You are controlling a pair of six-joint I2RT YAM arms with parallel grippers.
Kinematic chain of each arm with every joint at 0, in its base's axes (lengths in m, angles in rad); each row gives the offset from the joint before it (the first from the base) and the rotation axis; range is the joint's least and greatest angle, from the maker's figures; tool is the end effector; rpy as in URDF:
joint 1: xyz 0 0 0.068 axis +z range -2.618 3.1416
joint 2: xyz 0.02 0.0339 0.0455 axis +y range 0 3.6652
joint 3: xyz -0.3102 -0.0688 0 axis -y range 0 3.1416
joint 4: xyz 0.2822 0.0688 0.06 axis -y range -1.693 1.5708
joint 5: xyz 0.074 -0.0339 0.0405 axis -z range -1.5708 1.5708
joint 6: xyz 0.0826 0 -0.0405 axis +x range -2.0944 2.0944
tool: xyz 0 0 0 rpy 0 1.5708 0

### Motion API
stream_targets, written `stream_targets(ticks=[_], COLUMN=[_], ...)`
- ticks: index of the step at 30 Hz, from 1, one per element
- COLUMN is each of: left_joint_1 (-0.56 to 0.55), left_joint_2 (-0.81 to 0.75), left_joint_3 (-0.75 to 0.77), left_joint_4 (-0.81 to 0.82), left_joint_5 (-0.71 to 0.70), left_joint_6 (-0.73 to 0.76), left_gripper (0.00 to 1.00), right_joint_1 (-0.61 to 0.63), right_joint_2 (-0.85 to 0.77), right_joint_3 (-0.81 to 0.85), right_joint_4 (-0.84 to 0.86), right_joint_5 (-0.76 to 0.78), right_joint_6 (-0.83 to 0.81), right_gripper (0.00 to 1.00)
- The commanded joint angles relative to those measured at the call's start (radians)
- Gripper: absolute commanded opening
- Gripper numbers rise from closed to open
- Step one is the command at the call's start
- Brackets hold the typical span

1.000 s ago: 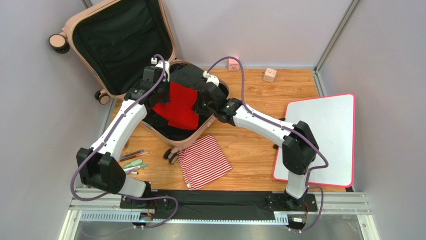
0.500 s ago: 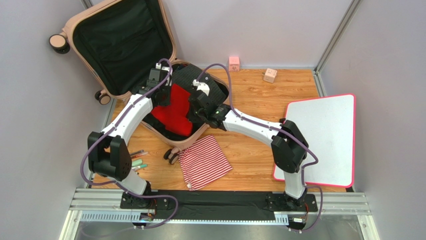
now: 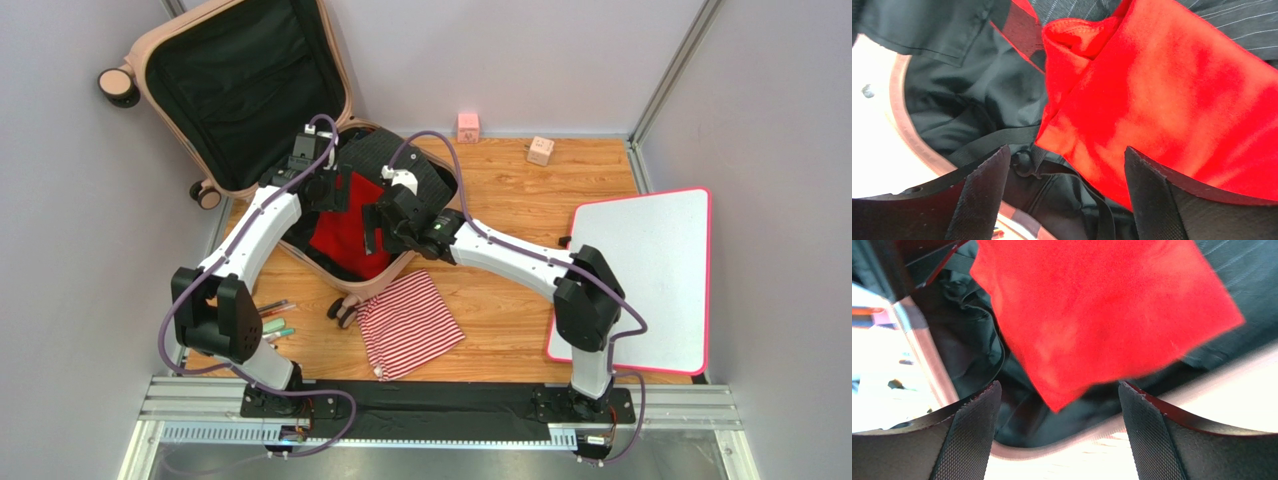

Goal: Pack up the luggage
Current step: Place the clothes in the luggage, then move the clothes to the corner of the board.

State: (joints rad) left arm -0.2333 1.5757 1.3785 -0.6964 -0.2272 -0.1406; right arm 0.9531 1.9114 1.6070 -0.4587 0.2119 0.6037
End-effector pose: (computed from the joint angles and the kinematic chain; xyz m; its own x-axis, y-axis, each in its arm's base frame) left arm 0.4001 -0.0759 0.3069 -0.7631 0.0410 -0.6450 -0.0192 0.9961 0.0860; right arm 0.3169 0.4160 0.2716 -0.7320 -0.0721 -0.6775 -0.3564 0.8880 0.2906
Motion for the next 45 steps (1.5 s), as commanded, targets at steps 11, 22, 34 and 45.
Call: stream_targets(ticks=[11,22,34,45], left_joint_1=[0.003,0.003,0.003,0.003], left_joint_2=[-0.308,-0.618,-0.729,-0.749], left_joint_3=[-0.07,-0.413,-0.552,-0.607], left_joint_4=[-0.005,0.054,-0.035,-0.035], left_joint_5=[0.198,0.12,0.17,0.195], left_joint_6=[-0.059,-0.204,-0.238,-0.24], left_gripper=[0.91,0.9,0.89,0.87], right_joint_1=[-0.051,-0.071,-0.07,-0.07], right_joint_2=[-0.42,-0.447,-0.264,-0.176], right_joint_3=[-0.269,-0.627,-0.636,-0.605], right_joint_4=[0.021,0.164,0.189,0.17], right_joint_5=[-0.071,-0.275,-0.284,-0.258], right_joint_6=[-0.209,-0.183,-0.137,-0.168], right_gripper=[0.87,0.85,0.79,0.51])
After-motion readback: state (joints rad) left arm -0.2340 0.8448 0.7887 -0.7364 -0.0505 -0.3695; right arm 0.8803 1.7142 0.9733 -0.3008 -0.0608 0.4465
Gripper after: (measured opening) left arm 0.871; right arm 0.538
